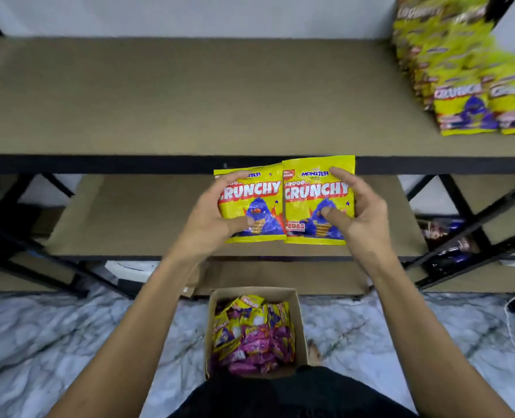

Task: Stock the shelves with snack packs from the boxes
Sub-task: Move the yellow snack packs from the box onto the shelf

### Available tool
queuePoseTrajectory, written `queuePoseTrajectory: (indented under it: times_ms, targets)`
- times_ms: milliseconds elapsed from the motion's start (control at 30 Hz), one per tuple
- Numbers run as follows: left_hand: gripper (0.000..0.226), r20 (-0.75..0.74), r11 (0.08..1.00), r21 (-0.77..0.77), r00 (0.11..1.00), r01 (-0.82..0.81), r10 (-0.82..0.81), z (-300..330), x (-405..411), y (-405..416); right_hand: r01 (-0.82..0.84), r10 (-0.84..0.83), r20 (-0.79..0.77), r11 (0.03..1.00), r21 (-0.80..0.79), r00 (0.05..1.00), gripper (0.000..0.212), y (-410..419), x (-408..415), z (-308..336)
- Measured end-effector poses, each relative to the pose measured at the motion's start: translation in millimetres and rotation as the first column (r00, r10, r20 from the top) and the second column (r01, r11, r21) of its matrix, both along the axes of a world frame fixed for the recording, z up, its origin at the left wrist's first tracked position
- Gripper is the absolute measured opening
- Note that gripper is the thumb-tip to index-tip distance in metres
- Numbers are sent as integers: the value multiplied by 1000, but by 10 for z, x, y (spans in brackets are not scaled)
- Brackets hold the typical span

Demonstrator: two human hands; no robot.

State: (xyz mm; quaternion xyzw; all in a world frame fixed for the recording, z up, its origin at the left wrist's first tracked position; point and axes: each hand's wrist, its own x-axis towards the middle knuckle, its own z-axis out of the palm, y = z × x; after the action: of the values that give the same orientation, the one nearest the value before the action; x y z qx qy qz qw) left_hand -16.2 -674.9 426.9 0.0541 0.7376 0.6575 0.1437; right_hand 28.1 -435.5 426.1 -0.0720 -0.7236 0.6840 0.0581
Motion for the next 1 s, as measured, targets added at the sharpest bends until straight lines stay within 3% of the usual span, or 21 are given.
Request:
queuePoseTrajectory:
  times_ms: [233, 400, 533, 633, 867, 1000]
  targets:
    - [74, -112, 999, 47, 994, 23, -17, 711, -638, 843, 12, -13, -99, 1000, -17, 995, 57, 865, -752, 609]
    - [76, -174, 999, 34, 984, -18, 24, 809, -1203, 1384, -9, 25, -114, 990, 139, 993, 64, 1316, -1405, 838]
    - [79, -193, 998, -22, 980, -50, 45, 682, -1652, 1673, -75, 70, 26, 936, 344, 997, 80, 1590, -1852, 875]
    - [78, -277, 993, -99, 960, -70, 40, 674, -1976, 1765, -36, 4, 69, 882, 469, 998, 86, 1718, -2167, 792]
    - [82, -379, 987, -122, 924, -104, 51, 615, -2453, 1899, 157, -86, -149, 802, 577, 985, 79, 1831, -2680, 566]
    - [84, -433, 967, -185, 898, -176, 80, 559, -2708, 1845, 142, -26, -199, 790, 596, 980, 76, 1726, -2937, 535]
